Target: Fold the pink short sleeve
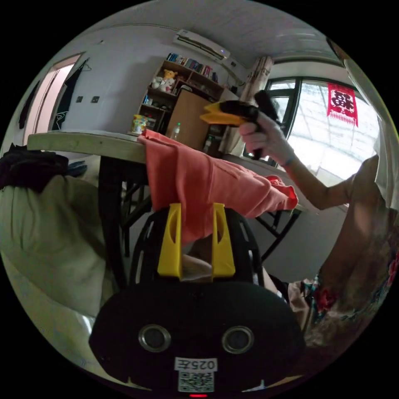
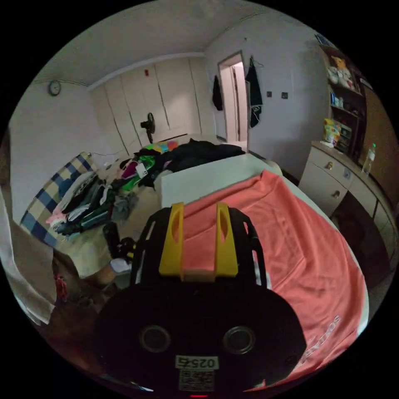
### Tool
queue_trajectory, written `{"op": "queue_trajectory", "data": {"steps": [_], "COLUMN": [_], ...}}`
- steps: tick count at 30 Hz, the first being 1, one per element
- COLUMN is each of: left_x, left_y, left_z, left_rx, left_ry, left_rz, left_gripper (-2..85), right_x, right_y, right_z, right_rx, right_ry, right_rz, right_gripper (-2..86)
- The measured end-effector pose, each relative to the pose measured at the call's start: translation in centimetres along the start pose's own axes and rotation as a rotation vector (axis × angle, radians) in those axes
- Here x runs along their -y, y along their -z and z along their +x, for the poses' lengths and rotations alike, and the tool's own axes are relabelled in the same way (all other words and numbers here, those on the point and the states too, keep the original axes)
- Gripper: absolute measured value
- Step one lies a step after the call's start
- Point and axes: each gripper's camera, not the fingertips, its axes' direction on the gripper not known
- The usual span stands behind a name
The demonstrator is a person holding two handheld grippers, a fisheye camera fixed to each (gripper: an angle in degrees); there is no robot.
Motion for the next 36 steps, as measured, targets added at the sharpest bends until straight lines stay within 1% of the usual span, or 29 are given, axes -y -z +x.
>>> {"op": "queue_trajectory", "data": {"steps": [2, 5, 8, 12, 15, 16, 17, 19, 21, 24, 27, 28, 29, 31, 33, 36], "left_x": [-0.1, 0.4, 1.3, 2.7, 3.7, 3.9, 4.3, 4.8, 5.2, 5.8, 6.3, 6.4, 6.7, 7.4, 8.5, 10.4], "left_y": [0.6, 2.6, 5.3, 8.5, 10.1, 10.7, 11.1, 11.3, 11.2, 10.7, 10.7, 10.5, 10.3, 10.4, 11.4, 13.5], "left_z": [0.2, 0.4, 0.7, 0.8, -0.2, -0.9, -1.6, -2.7, -3.5, -4.6, -6.5, -7.6, -8.7, -9.7, -10.1, -10.6], "left_rx": [-0.02, -0.039, -0.015, -0.03, -0.104, -0.131, -0.166, -0.174, -0.163, -0.163, -0.223, -0.282, -0.337, -0.352, -0.317, -0.202], "left_ry": [-0.022, -0.029, -0.051, -0.11, -0.125, -0.114, -0.105, -0.089, -0.082, -0.087, -0.006, 0.043, 0.092, 0.13, 0.123, 0.086], "left_rz": [0.014, 0.044, 0.1, 0.152, 0.215, 0.263, 0.287, 0.3, 0.289, 0.233, 0.271, 0.3, 0.32, 0.345, 0.371, 0.377], "left_gripper": [0.4, -0.8, -0.9, -0.9, -1.2, -1.4, -1.4, -1.4, -1.4, -1.3, -1.2, -1.2, -1.1, -1.0, -0.9, -0.9], "right_x": [4.1, 7.7, 10.0, 11.3, 12.5, 13.0, 13.4, 13.9, 14.1, 14.0, 13.5, 13.0, 12.7, 12.8, 14.0, 17.0], "right_y": [-4.4, -9.8, -13.7, -16.4, -18.1, -18.8, -19.4, -19.9, -20.0, -18.7, -15.6, -14.0, -12.6, -11.2, -10.7, -11.9], "right_z": [4.3, 8.3, 9.1, 7.5, 5.1, 4.1, 3.3, 2.5, 2.2, 2.6, 2.7, 2.3, 2.0, 1.8, 2.0, 2.8], "right_rx": [-0.014, -0.044, -0.085, -0.151, -0.317, -0.377, -0.406, -0.437, -0.44, -0.387, -0.288, -0.242, -0.24, -0.236, -0.226, -0.246], "right_ry": [-0.112, -0.247, -0.296, -0.278, -0.188, -0.147, -0.121, -0.1, -0.102, -0.157, -0.224, -0.224, -0.239, -0.255, -0.267, -0.272], "right_rz": [-0.076, -0.155, -0.195, -0.217, -0.265, -0.289, -0.306, -0.318, -0.308, -0.228, -0.059, 0.043, 0.114, 0.186, 0.201, 0.147], "right_gripper": [11.2, 10.9, 10.2, 9.0, 5.6, 4.2, 2.5, 0.3, -0.5, -0.9, -0.9, -0.9, -0.9, -0.9, -0.8, -0.8]}}
